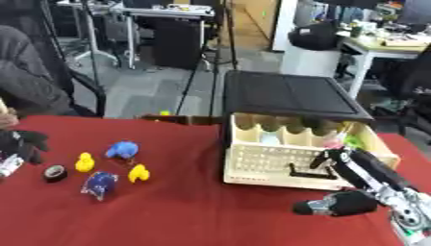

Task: Pick up objects from table and place into drawer.

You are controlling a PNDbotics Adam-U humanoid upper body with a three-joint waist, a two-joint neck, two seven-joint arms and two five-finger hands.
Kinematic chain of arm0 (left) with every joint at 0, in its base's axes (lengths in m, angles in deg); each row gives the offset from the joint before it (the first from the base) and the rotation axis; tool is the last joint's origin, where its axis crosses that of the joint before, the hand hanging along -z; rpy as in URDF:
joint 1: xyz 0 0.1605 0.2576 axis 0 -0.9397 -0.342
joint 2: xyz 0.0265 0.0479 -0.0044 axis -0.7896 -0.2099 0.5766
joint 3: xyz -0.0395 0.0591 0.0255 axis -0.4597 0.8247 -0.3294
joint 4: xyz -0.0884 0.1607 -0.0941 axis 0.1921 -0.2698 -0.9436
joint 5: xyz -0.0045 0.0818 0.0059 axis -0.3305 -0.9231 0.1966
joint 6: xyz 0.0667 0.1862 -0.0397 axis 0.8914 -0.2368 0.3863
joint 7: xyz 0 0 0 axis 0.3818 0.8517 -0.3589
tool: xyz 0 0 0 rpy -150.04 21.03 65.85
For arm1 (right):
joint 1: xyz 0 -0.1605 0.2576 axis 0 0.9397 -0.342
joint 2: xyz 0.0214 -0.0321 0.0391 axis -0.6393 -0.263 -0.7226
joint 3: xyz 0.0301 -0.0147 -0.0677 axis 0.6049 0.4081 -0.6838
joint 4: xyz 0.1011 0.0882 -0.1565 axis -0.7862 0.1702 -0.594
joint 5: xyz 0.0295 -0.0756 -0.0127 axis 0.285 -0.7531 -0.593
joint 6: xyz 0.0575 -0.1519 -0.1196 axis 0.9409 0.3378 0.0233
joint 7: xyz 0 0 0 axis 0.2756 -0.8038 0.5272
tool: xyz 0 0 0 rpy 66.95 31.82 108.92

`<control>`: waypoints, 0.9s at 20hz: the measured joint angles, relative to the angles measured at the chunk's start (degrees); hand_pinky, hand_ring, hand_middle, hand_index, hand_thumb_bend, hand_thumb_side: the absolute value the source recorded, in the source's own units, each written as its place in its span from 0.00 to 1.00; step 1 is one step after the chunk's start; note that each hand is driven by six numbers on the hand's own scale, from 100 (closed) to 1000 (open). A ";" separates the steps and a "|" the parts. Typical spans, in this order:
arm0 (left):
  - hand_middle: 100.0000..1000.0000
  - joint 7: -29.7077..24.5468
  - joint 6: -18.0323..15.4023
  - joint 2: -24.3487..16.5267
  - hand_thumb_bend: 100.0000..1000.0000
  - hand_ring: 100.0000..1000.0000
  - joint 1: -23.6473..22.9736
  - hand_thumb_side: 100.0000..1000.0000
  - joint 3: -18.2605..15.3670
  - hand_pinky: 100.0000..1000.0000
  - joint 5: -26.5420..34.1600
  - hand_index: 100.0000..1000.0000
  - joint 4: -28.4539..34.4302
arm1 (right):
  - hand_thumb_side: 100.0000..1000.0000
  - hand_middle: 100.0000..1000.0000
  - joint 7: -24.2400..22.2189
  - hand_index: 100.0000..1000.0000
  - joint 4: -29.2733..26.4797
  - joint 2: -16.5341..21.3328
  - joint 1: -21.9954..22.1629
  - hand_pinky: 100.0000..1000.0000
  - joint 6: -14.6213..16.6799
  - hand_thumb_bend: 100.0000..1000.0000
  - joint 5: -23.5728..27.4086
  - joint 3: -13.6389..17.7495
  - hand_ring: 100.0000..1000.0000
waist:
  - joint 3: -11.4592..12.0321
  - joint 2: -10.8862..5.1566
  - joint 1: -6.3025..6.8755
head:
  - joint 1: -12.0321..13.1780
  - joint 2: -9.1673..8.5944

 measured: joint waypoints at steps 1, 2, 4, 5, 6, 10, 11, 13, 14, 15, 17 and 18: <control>0.59 0.00 -0.02 -0.10 0.00 0.53 0.00 0.67 0.00 0.58 -0.11 0.80 -0.02 | 0.65 0.00 0.23 0.62 -0.87 0.23 0.40 0.00 -0.06 1.00 0.35 0.23 0.00 | -0.01 0.00 -0.04 | 0.01 0.00; 0.59 -0.03 -0.07 -0.30 0.00 0.53 0.00 0.67 0.00 0.58 -0.17 0.80 -0.06 | 0.65 0.00 0.46 0.62 -1.74 0.32 0.80 0.00 -0.09 0.99 0.73 0.44 0.00 | -0.05 0.00 -0.11 | 0.02 0.00; 0.58 -0.09 -0.15 -0.61 0.00 0.53 0.02 0.67 0.00 0.58 -0.36 0.80 -0.44 | 0.66 0.00 0.97 0.62 -3.63 0.45 1.88 0.00 -0.28 0.99 1.36 0.87 0.00 | -0.33 0.00 -0.33 | 0.04 0.00; 0.58 -0.12 -0.21 -0.72 0.00 0.53 0.06 0.67 0.01 0.58 -0.57 0.80 -0.69 | 0.66 0.00 1.21 0.61 -4.43 0.51 2.39 0.00 -0.37 0.98 1.62 1.06 0.00 | -0.39 0.00 -0.38 | 0.07 0.00; 0.58 -0.20 -0.31 -0.92 0.00 0.53 0.13 0.67 0.04 0.58 -0.84 0.80 -0.99 | 0.66 0.00 1.48 0.61 -5.23 0.55 2.91 0.00 -0.47 0.98 1.93 1.30 0.00 | -0.41 0.00 -0.39 | 0.11 0.00; 0.59 -0.64 -1.27 -1.98 0.00 0.54 1.85 0.67 0.82 0.58 -2.40 0.80 -3.12 | 0.67 0.00 2.40 0.61 -8.02 0.56 4.78 0.00 -0.90 0.97 3.13 2.00 0.00 | -1.10 0.00 -0.62 | 0.47 0.00; 0.60 -0.79 -1.58 -2.20 0.00 0.54 2.41 0.67 1.15 0.58 -2.86 0.80 -3.87 | 0.67 0.00 2.53 0.61 -8.48 0.55 5.12 0.00 -1.00 0.97 3.48 2.11 0.00 | -1.22 0.01 -0.69 | 0.52 0.00; 0.60 -1.13 -2.28 -2.58 0.00 0.54 3.54 0.66 1.91 0.58 -4.00 0.80 -5.72 | 0.67 0.00 2.80 0.61 -9.23 0.52 5.57 0.00 -1.24 0.97 4.17 2.38 0.00 | -1.57 0.04 -0.76 | 0.58 0.00; 0.60 -1.32 -2.65 -2.69 0.00 0.54 4.37 0.66 2.38 0.57 -4.74 0.80 -6.84 | 0.67 0.00 2.92 0.61 -9.48 0.43 5.77 0.00 -1.36 0.97 4.39 2.52 0.00 | -1.73 0.05 -0.77 | 0.64 0.00; 0.60 -1.47 -3.07 -2.76 0.00 0.54 5.41 0.65 2.85 0.57 -5.59 0.80 -8.12 | 0.67 0.00 3.01 0.61 -9.59 0.27 5.95 0.00 -1.45 0.97 4.54 2.65 0.00 | -1.85 0.05 -0.81 | 0.71 0.00; 0.62 -1.88 -3.97 -2.93 0.00 0.56 7.73 0.61 3.91 0.57 -7.86 0.80 -10.96 | 0.67 0.00 3.10 0.61 -9.59 -0.07 5.58 0.00 -1.64 0.97 4.73 2.65 0.00 | -2.08 0.06 -0.91 | 0.95 0.00; 0.63 -2.13 -4.48 -2.93 0.00 0.57 9.04 0.57 4.45 0.58 -9.38 0.81 -12.47 | 0.66 0.00 3.11 0.61 -9.41 -0.34 4.98 0.00 -1.72 0.97 4.77 2.64 0.00 | -2.23 0.06 -0.93 | 1.06 0.00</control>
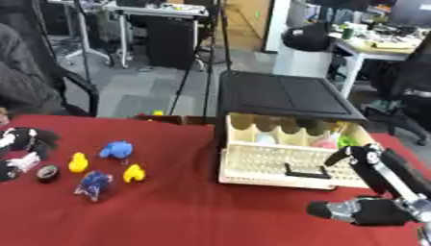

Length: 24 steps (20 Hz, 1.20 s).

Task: Pick up objects from table and place into drawer.

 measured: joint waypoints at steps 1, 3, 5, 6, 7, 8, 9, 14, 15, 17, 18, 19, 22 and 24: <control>0.65 -0.24 -0.61 0.00 0.00 0.59 1.50 0.50 0.56 0.59 -1.95 0.81 -1.58 | 0.66 0.00 -0.07 0.61 0.35 -0.29 -0.69 0.00 -0.08 0.97 0.01 -0.02 0.00 | -0.17 0.00 -0.03 | 0.13 0.00; 0.67 -0.41 -1.85 0.03 0.00 0.62 4.57 0.41 1.53 0.59 -6.86 0.81 -4.78 | 0.66 0.00 -0.23 0.61 1.23 -0.77 -1.87 0.00 -0.16 0.97 0.01 -0.08 0.00 | -0.56 0.02 -0.09 | 0.41 0.00; 0.69 -0.07 -3.41 0.28 0.08 0.65 7.21 0.31 2.27 0.61 -12.18 0.83 -7.68 | 0.66 0.00 -0.43 0.61 2.11 -1.18 -2.65 0.00 -0.01 0.97 0.01 -0.36 0.00 | -0.94 0.08 -0.09 | 0.57 0.00; 0.71 0.20 -4.49 0.70 0.11 0.66 8.45 0.30 2.63 0.61 -15.11 0.84 -9.23 | 0.66 0.00 -0.50 0.61 2.49 -1.36 -2.94 0.00 0.05 0.97 0.01 -0.41 0.00 | -1.13 0.15 -0.09 | 0.73 0.00; 0.72 0.34 -5.59 1.18 0.15 0.68 9.40 0.28 2.92 0.62 -17.73 0.85 -10.82 | 0.66 0.00 -0.58 0.61 2.77 -1.54 -3.15 0.00 0.13 0.97 0.01 -0.45 0.00 | -1.34 0.23 -0.10 | 0.86 0.00; 0.73 0.31 -6.82 1.80 0.17 0.69 10.41 0.31 3.19 0.63 -20.16 0.86 -12.48 | 0.66 0.00 -0.69 0.61 2.96 -1.61 -3.21 0.00 0.24 0.97 0.01 -0.58 0.00 | -1.53 0.29 -0.11 | 1.01 0.00; 0.73 0.00 -8.22 2.41 0.18 0.69 11.38 0.31 3.41 0.64 -22.44 0.86 -14.26 | 0.66 0.00 -0.74 0.61 3.14 -1.63 -3.33 0.00 0.30 0.97 0.01 -0.73 0.00 | -1.74 0.31 -0.11 | 1.12 0.00; 0.76 -2.98 -14.98 5.32 0.27 0.73 15.59 0.40 3.49 0.68 -31.69 0.87 -22.85 | 0.66 0.00 -1.16 0.61 3.21 -1.67 -4.18 0.00 0.68 0.97 0.01 -1.11 0.00 | -3.01 0.40 -0.02 | 1.89 0.01; 0.76 -3.37 -15.78 5.81 0.28 0.73 16.16 0.39 3.21 0.68 -33.35 0.87 -24.26 | 0.66 0.00 -1.25 0.61 3.22 -1.71 -4.23 0.00 0.73 0.97 0.01 -1.15 0.00 | -3.26 0.47 0.03 | 1.98 0.01; 0.76 -3.31 -16.45 6.65 0.29 0.73 17.09 0.38 2.41 0.68 -36.66 0.87 -26.42 | 0.66 0.00 -1.42 0.61 3.31 -1.92 -4.39 0.00 0.74 0.97 0.01 -1.36 0.00 | -3.61 0.60 0.08 | 2.04 0.01; 0.75 -2.95 -16.52 6.98 0.31 0.73 17.41 0.37 1.98 0.66 -38.21 0.86 -27.25 | 0.66 0.00 -1.50 0.61 3.35 -2.05 -4.41 0.00 0.76 0.97 0.01 -1.43 0.00 | -3.72 0.61 0.08 | 2.04 0.01; 0.75 -2.41 -16.41 7.21 0.31 0.72 17.53 0.39 1.69 0.66 -39.56 0.86 -27.82 | 0.66 0.00 -1.56 0.61 3.37 -2.08 -4.42 0.00 0.75 0.96 0.01 -1.45 0.00 | -3.80 0.61 0.09 | 2.04 0.01; 0.74 -0.53 -15.92 7.66 0.33 0.72 17.57 0.45 1.24 0.66 -42.87 0.86 -28.96 | 0.66 0.00 -1.67 0.61 3.51 -2.10 -4.45 0.00 0.76 0.96 0.01 -1.45 0.00 | -4.00 0.62 0.16 | 2.03 0.01; 0.74 -0.02 -16.00 7.74 0.34 0.71 17.59 0.47 1.21 0.66 -44.40 0.86 -29.77 | 0.65 0.00 -1.67 0.61 3.53 -2.14 -4.45 0.00 0.76 0.96 0.01 -1.46 0.00 | -4.04 0.62 0.27 | 2.03 0.01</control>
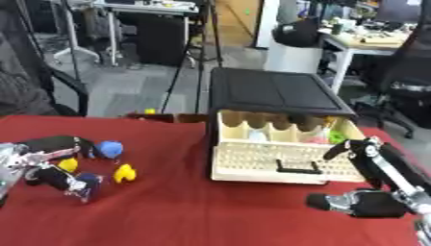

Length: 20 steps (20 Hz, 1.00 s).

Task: Pick up objects from table and place into drawer.

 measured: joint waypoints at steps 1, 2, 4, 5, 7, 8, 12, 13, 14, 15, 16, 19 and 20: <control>0.74 0.09 -0.12 0.17 0.34 0.70 0.01 0.48 -0.01 0.65 -0.68 0.86 -0.43 | 0.65 0.00 0.00 0.61 0.01 -0.08 0.00 0.00 0.00 0.96 0.00 -0.01 0.00 | -0.01 0.00 0.01 | 0.00 0.00; 0.74 0.10 -0.28 0.36 0.35 0.70 0.02 0.49 -0.04 0.65 -1.28 0.86 -0.81 | 0.65 0.00 -0.02 0.61 0.03 -0.13 -0.01 0.00 0.00 0.96 0.00 -0.02 0.00 | -0.04 0.00 0.00 | 0.00 0.00; 0.73 0.01 -0.51 0.42 0.36 0.69 0.02 0.52 -0.08 0.64 -2.28 0.85 -1.31 | 0.65 0.00 -0.05 0.61 0.12 -0.30 -0.13 0.00 0.01 0.96 0.00 -0.09 0.00 | -0.10 0.00 0.00 | 0.00 0.00; 0.73 -0.05 -0.68 0.42 0.37 0.69 0.02 0.52 -0.15 0.64 -2.71 0.85 -1.51 | 0.65 0.00 -0.05 0.61 0.17 -0.39 -0.14 0.00 0.02 0.96 0.00 -0.15 0.00 | -0.11 0.00 0.00 | 0.00 0.00; 0.73 -0.09 -0.93 0.42 0.38 0.68 0.02 0.53 -0.31 0.63 -3.59 0.85 -1.78 | 0.65 0.00 -0.06 0.61 0.29 -0.42 -0.14 0.00 0.02 0.96 0.00 -0.19 0.00 | -0.12 0.00 0.01 | 0.00 0.00; 0.72 -0.10 -1.03 0.43 0.39 0.67 0.02 0.52 -0.34 0.61 -4.03 0.84 -1.89 | 0.65 0.00 -0.06 0.61 0.30 -0.42 -0.14 0.00 0.02 0.96 0.00 -0.24 0.00 | -0.12 0.00 0.01 | 0.00 0.00; 0.71 0.47 -0.91 0.43 0.37 0.64 -0.04 0.47 -0.45 0.58 -5.71 0.83 -2.25 | 0.65 0.00 -0.06 0.61 0.33 -0.43 -0.14 0.00 0.02 0.96 0.00 -0.31 0.00 | -0.12 0.00 0.04 | 0.00 0.00; 0.70 0.79 -0.72 0.43 0.37 0.64 -0.07 0.46 -0.52 0.57 -5.99 0.83 -2.33 | 0.65 0.00 -0.06 0.61 0.33 -0.43 -0.14 0.00 0.02 0.96 0.00 -0.31 0.00 | -0.13 0.00 0.05 | 0.00 0.00; 0.69 1.23 -0.47 0.44 0.36 0.62 -0.12 0.43 -0.61 0.54 -6.32 0.83 -2.52 | 0.65 0.00 -0.06 0.61 0.33 -0.44 -0.15 0.00 0.02 0.96 0.00 -0.31 0.00 | -0.15 0.00 0.06 | 0.00 0.00; 0.69 1.69 -0.20 0.45 0.35 0.62 -0.25 0.43 -0.70 0.54 -6.52 0.83 -2.61 | 0.65 0.00 -0.07 0.61 0.34 -0.45 -0.15 0.00 0.03 0.96 0.00 -0.32 0.00 | -0.21 0.00 0.07 | 0.00 0.00; 0.69 2.13 0.11 0.55 0.35 0.61 -0.31 0.42 -0.71 0.54 -6.74 0.83 -2.70 | 0.65 0.00 -0.07 0.61 0.34 -0.46 -0.15 0.00 0.03 0.96 0.00 -0.32 0.00 | -0.24 0.01 0.07 | 0.00 0.00; 0.68 3.25 0.70 0.96 0.34 0.62 -0.42 0.44 -0.72 0.54 -7.32 0.82 -3.27 | 0.65 0.00 -0.14 0.61 0.36 -0.48 -0.16 0.00 0.08 0.96 0.00 -0.34 0.00 | -0.35 0.03 0.11 | 0.00 0.00; 0.68 3.50 0.75 1.04 0.34 0.61 -0.47 0.44 -0.72 0.54 -7.52 0.82 -3.44 | 0.64 0.00 -0.18 0.61 0.37 -0.49 -0.17 0.00 0.11 0.96 0.00 -0.35 0.00 | -0.36 0.03 0.14 | 0.00 0.00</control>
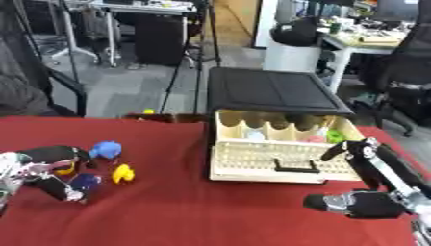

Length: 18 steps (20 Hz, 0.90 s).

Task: Pick up objects from table and place into drawer.

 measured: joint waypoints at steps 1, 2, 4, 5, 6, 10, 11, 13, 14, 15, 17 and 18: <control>0.68 0.15 -0.01 0.11 0.34 0.61 -0.10 0.45 0.00 0.54 -0.19 0.82 -0.20 | 0.64 0.00 -0.04 0.61 0.04 -0.01 0.00 0.00 0.03 0.96 0.00 -0.02 0.00 | -0.01 0.00 0.02 | 0.00 0.00; 0.67 0.24 0.00 0.27 0.35 0.61 -0.26 0.44 0.00 0.54 -0.40 0.82 -0.37 | 0.64 0.00 -0.08 0.61 0.14 -0.01 -0.01 0.00 0.06 0.97 0.00 -0.05 0.00 | -0.02 0.01 0.02 | 0.00 0.00; 0.65 0.40 -0.01 0.39 0.33 0.59 -0.42 0.45 0.00 0.53 -0.75 0.81 -0.80 | 0.64 0.00 -0.17 0.61 0.30 -0.02 -0.01 0.00 0.10 0.96 0.00 -0.20 0.00 | -0.06 0.03 0.03 | -0.01 0.00; 0.65 0.49 -0.01 0.39 0.33 0.58 -0.45 0.44 0.00 0.52 -0.90 0.81 -0.98 | 0.64 0.00 -0.21 0.61 0.31 -0.02 -0.01 0.00 0.08 0.96 0.00 -0.30 0.00 | -0.06 0.04 0.03 | -0.02 0.00; 0.61 0.56 -0.04 0.39 0.31 0.55 -0.47 0.41 0.00 0.49 -1.04 0.79 -1.14 | 0.64 0.00 -0.23 0.61 0.31 -0.03 -0.01 0.00 0.06 0.96 0.00 -0.32 0.00 | -0.06 0.04 0.03 | -0.02 0.00; 0.52 0.57 -0.08 0.40 0.26 0.43 -0.65 0.22 0.00 0.34 -1.59 0.71 -1.59 | 0.64 0.00 -0.25 0.61 0.33 -0.13 -0.01 0.00 0.04 0.96 0.00 -0.33 0.00 | -0.07 0.04 0.03 | -0.05 0.01; 0.49 0.53 -0.09 0.40 0.23 0.40 -0.68 0.19 0.00 0.30 -1.69 0.70 -1.61 | 0.64 0.00 -0.25 0.61 0.34 -0.21 -0.01 0.00 0.04 0.96 0.00 -0.33 0.00 | -0.07 0.04 0.03 | -0.05 0.01; 0.45 0.30 -0.09 0.40 0.19 0.34 -0.69 0.18 0.00 0.22 -1.77 0.65 -1.65 | 0.64 0.00 -0.25 0.61 0.36 -0.36 -0.01 0.00 0.04 0.96 0.00 -0.33 0.00 | -0.07 0.04 0.04 | -0.06 0.01; 0.43 0.09 -0.07 0.40 0.15 0.29 -0.70 0.17 0.00 0.17 -1.78 0.63 -1.76 | 0.64 0.00 -0.25 0.61 0.41 -0.43 -0.01 0.00 0.04 0.96 0.00 -0.33 0.00 | -0.07 0.04 0.04 | -0.07 0.01; 0.41 -0.13 -0.04 0.40 0.11 0.25 -0.74 0.16 0.00 0.11 -1.78 0.61 -1.95 | 0.64 0.00 -0.25 0.61 0.48 -0.43 -0.01 0.00 0.04 0.96 0.00 -0.33 0.00 | -0.07 0.04 0.04 | -0.08 0.01; 0.39 -0.63 0.12 0.40 0.02 0.20 -0.85 0.15 0.00 0.05 -1.65 0.59 -2.17 | 0.64 0.00 -0.25 0.61 0.60 -0.43 -0.01 0.00 0.04 0.96 0.00 -0.33 0.00 | -0.05 0.04 0.04 | -0.10 0.01; 0.38 -0.85 0.21 0.40 0.00 0.18 -0.85 0.15 -0.01 0.01 -1.43 0.58 -2.30 | 0.65 0.00 -0.25 0.61 0.63 -0.43 -0.01 0.00 0.04 0.96 0.00 -0.33 0.00 | -0.04 0.04 0.04 | -0.11 0.01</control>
